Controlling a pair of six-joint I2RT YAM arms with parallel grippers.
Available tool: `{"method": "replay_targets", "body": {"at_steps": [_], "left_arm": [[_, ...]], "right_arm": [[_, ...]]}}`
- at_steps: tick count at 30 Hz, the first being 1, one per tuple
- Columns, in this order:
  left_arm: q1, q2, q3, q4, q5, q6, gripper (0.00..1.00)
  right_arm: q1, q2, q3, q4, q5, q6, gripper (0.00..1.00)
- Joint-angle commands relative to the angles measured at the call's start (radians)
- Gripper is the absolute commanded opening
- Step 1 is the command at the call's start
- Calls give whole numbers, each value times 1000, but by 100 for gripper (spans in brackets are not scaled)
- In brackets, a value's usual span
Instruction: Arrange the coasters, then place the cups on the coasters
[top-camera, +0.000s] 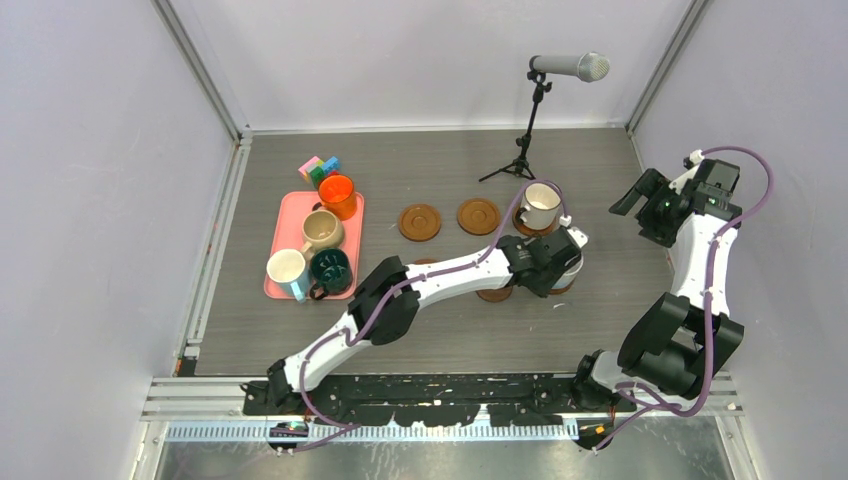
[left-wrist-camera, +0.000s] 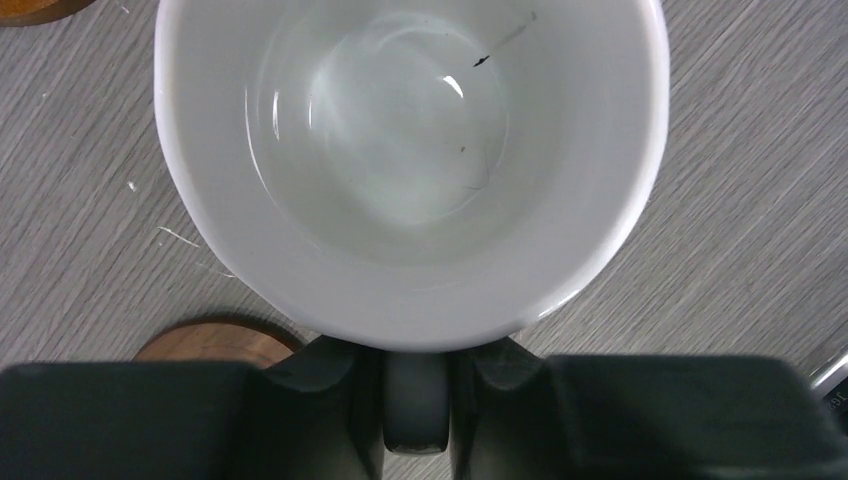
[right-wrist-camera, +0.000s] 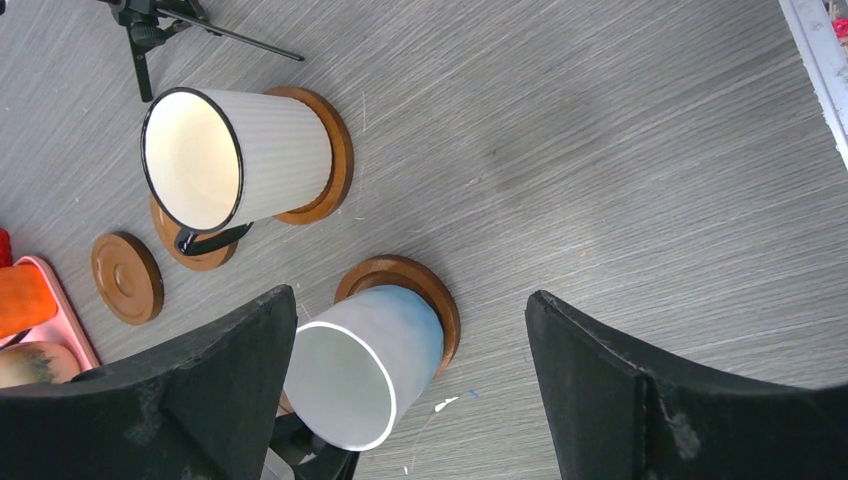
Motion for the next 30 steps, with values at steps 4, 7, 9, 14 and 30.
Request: {"method": "replay_targets", "body": {"at_steps": [4, 7, 9, 14, 30], "left_arm": [[-12, -70, 10, 25, -32, -1, 48], [-13, -74, 14, 21, -33, -1, 54], [-13, -87, 15, 21, -25, 0, 55], [-12, -143, 3, 13, -3, 27, 71], [176, -572, -254, -116, 141, 313, 100]], "right_arm": [[-4, -45, -1, 31, -10, -6, 89], [-5, -47, -1, 31, -12, -6, 89], [-4, -47, -1, 31, -16, -6, 89], [-5, -54, -2, 30, -45, -20, 89], [54, -1, 153, -104, -136, -164, 89]]}}
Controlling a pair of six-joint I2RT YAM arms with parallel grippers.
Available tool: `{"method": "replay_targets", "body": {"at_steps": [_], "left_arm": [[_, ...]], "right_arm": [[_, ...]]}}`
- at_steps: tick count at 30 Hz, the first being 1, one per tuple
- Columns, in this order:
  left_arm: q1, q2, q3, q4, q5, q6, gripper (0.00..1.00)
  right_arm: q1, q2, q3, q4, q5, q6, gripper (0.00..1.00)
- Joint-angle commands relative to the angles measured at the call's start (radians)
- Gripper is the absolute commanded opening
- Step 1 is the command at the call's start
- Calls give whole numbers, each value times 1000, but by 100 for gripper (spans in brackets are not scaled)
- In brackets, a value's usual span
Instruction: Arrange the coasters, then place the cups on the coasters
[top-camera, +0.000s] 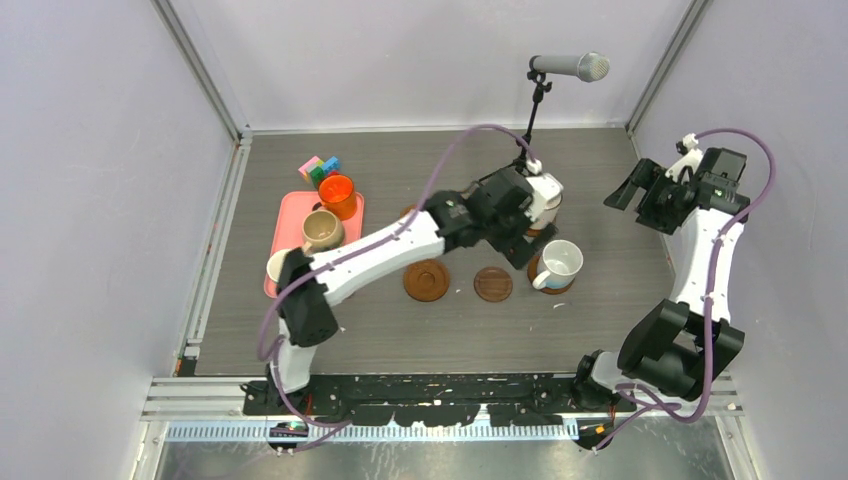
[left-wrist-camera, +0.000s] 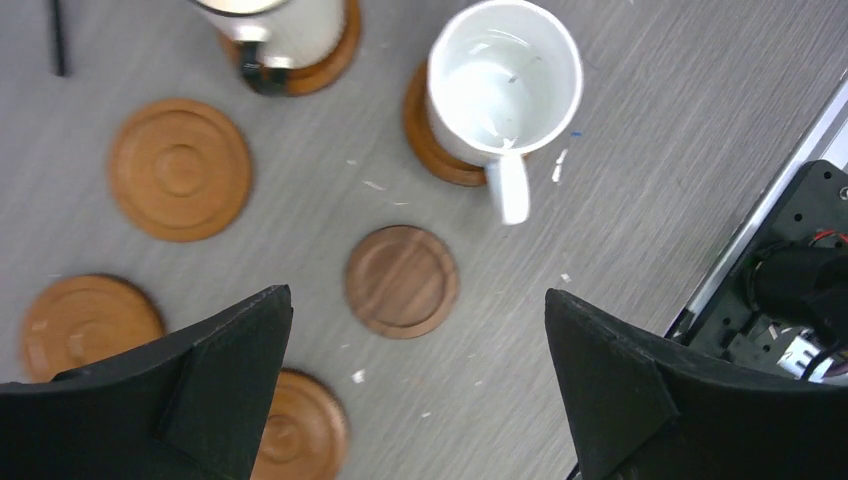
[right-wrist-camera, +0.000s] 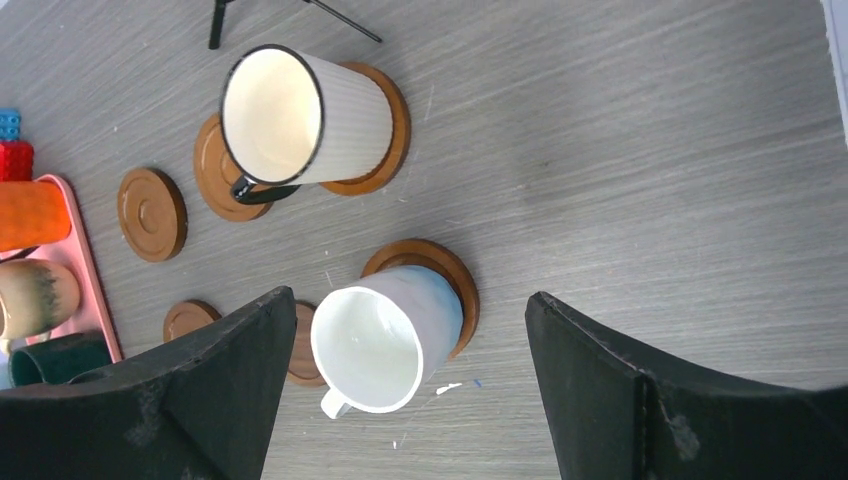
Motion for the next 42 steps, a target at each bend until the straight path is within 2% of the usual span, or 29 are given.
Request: {"method": "replay_targets", "body": {"at_steps": [1, 5, 11, 15, 18, 22, 25, 28, 35, 38, 42], "left_arm": [[123, -163, -48, -104, 134, 126, 100], [308, -309, -173, -130, 272, 191, 100], [586, -458, -226, -289, 326, 378, 100], [870, -513, -237, -383, 460, 520, 100], [1020, -542, -262, -437, 467, 619, 100], [1202, -589, -325, -526, 477, 613, 98], [1317, -676, -439, -541, 469, 571, 97], [1378, -761, -566, -554, 452, 545, 97], [1385, -902, -785, -588, 421, 537, 100], [1386, -905, -807, -554, 374, 510, 100], [1385, -827, -807, -543, 365, 486, 99]], "right_arm": [[61, 14, 82, -22, -14, -43, 89], [144, 39, 105, -23, 25, -51, 89], [184, 42, 89, 51, -18, -29, 89], [188, 52, 84, 63, -54, -28, 89], [187, 66, 90, 54, -55, -28, 89], [187, 62, 78, 52, -50, -36, 89], [188, 60, 61, 59, -39, -36, 89], [187, 68, 60, 60, -38, -34, 89], [188, 80, 56, 66, -45, -25, 89], [188, 82, 56, 66, -47, -25, 89], [187, 81, 51, 66, -44, -27, 89]]}}
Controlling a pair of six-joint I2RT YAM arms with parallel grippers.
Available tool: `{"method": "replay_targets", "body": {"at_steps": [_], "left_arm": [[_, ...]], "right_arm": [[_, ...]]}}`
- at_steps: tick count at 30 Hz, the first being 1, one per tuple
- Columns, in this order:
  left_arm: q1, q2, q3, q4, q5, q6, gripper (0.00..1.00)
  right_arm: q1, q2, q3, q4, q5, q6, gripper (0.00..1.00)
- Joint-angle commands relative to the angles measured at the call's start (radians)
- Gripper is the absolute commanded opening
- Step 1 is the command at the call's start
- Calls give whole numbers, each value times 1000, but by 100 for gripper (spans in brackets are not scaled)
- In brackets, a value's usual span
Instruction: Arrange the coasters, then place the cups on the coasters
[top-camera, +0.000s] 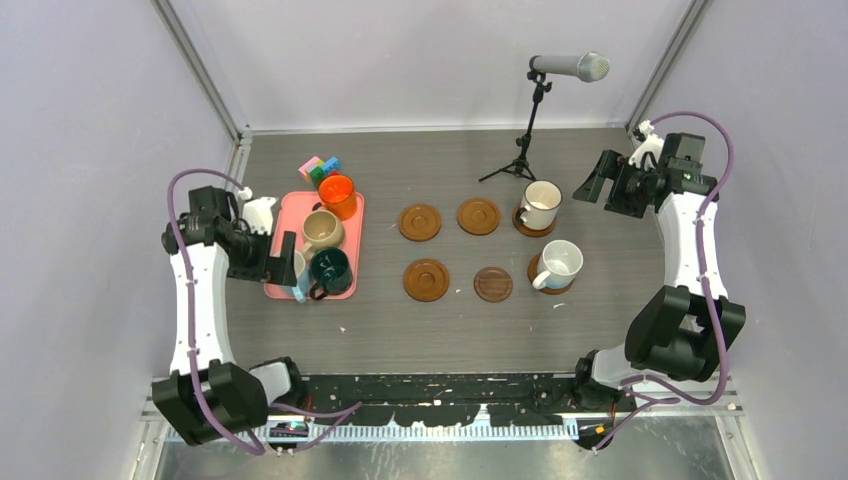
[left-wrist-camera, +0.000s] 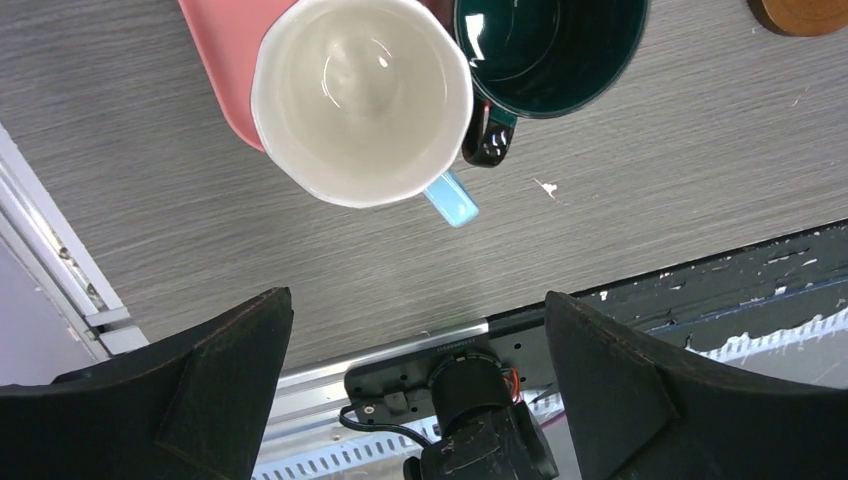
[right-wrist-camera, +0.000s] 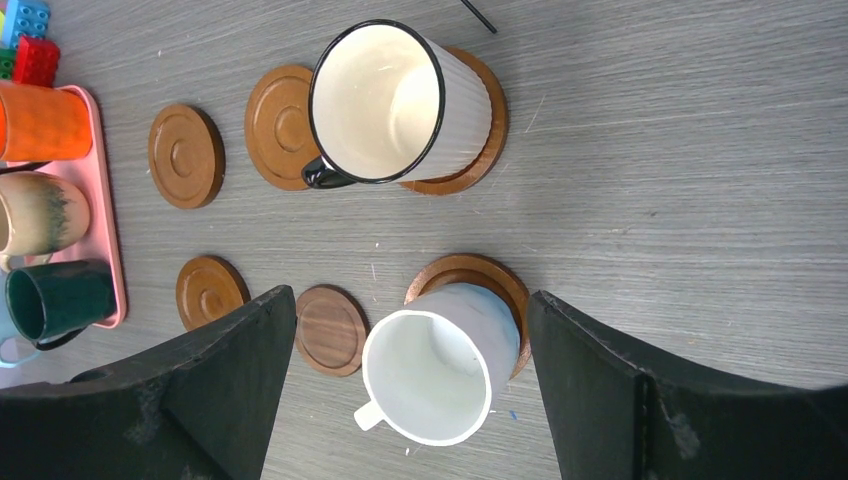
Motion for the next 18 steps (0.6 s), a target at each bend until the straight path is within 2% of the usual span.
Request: {"method": "replay_targets", "body": {"at_steps": [1, 18], "left_arm": [[2, 75, -2, 41, -24, -40, 98], [-60, 217, -42, 143, -163, -113, 95]], "right_arm": [[6, -3, -8, 30, -10, 0, 89], [5, 4, -6, 26, -7, -9, 89]]}}
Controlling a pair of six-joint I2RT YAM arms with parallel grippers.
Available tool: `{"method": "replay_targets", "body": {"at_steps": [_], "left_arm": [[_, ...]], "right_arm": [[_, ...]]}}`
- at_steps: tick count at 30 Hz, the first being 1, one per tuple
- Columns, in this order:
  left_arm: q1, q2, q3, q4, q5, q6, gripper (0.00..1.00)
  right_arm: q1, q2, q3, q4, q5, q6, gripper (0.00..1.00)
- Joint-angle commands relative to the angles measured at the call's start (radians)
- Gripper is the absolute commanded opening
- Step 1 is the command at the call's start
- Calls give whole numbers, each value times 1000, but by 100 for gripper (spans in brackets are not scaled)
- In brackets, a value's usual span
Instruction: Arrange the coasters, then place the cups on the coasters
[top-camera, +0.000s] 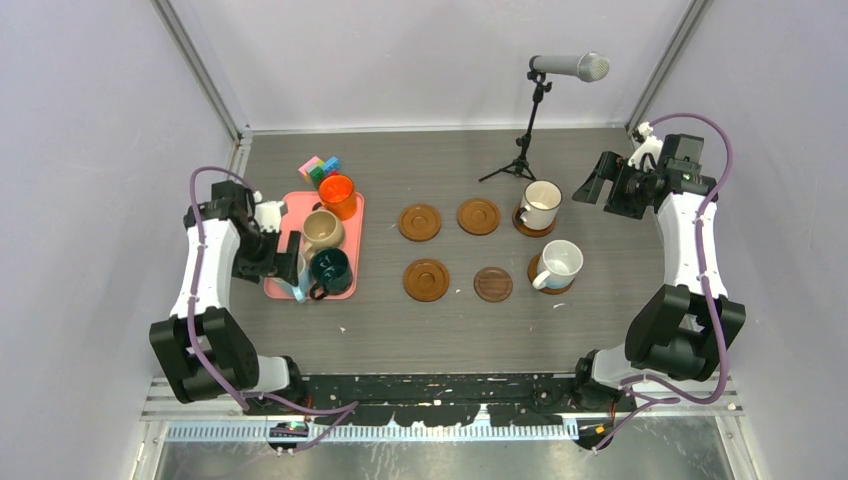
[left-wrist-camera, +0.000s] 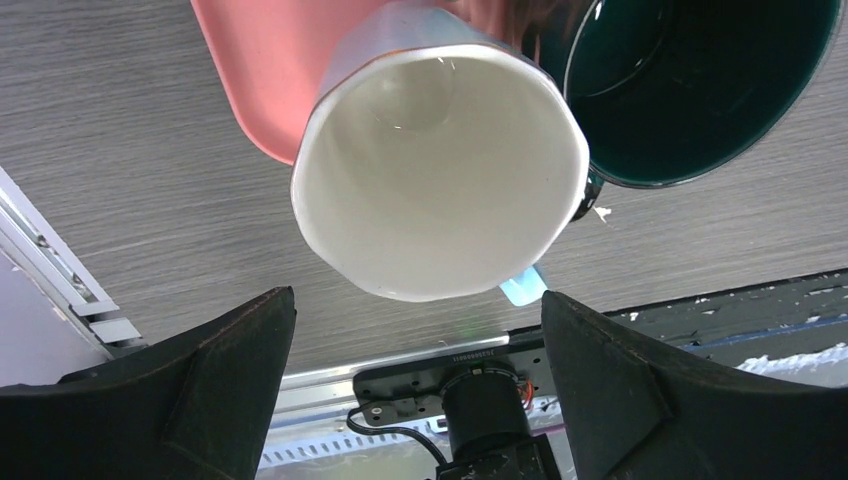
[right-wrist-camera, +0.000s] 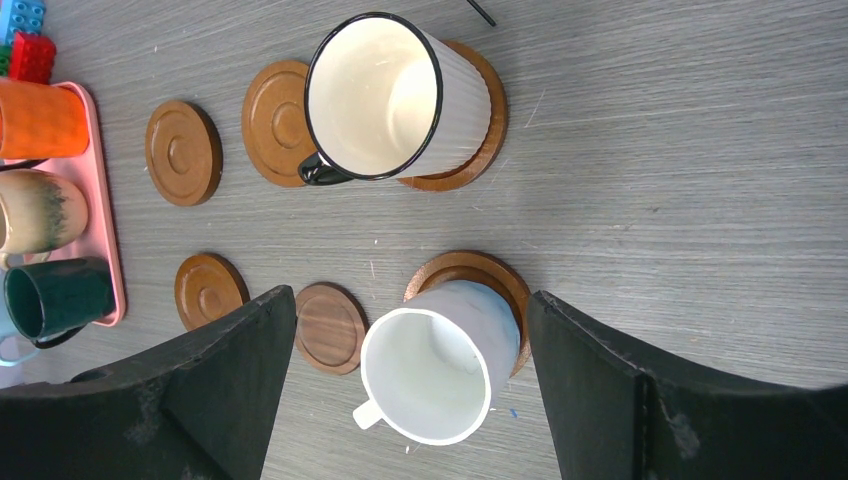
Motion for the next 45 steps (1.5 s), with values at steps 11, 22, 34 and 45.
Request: {"method": "replay_targets", "body": {"at_steps": [11, 22, 34, 45], "left_arm": [[-22, 12, -44, 115, -38, -28, 83], [-19, -19, -110, 186, -31, 19, 81], [-13, -31, -101, 246, -30, 90, 76], [21, -100, -188, 330, -76, 151, 92]], "right_arm": [[5, 7, 12, 17, -9, -10, 89], [5, 7, 8, 16, -8, -12, 89], [6, 2, 8, 8, -11, -14, 89], [6, 2, 7, 7, -14, -18, 89]]}}
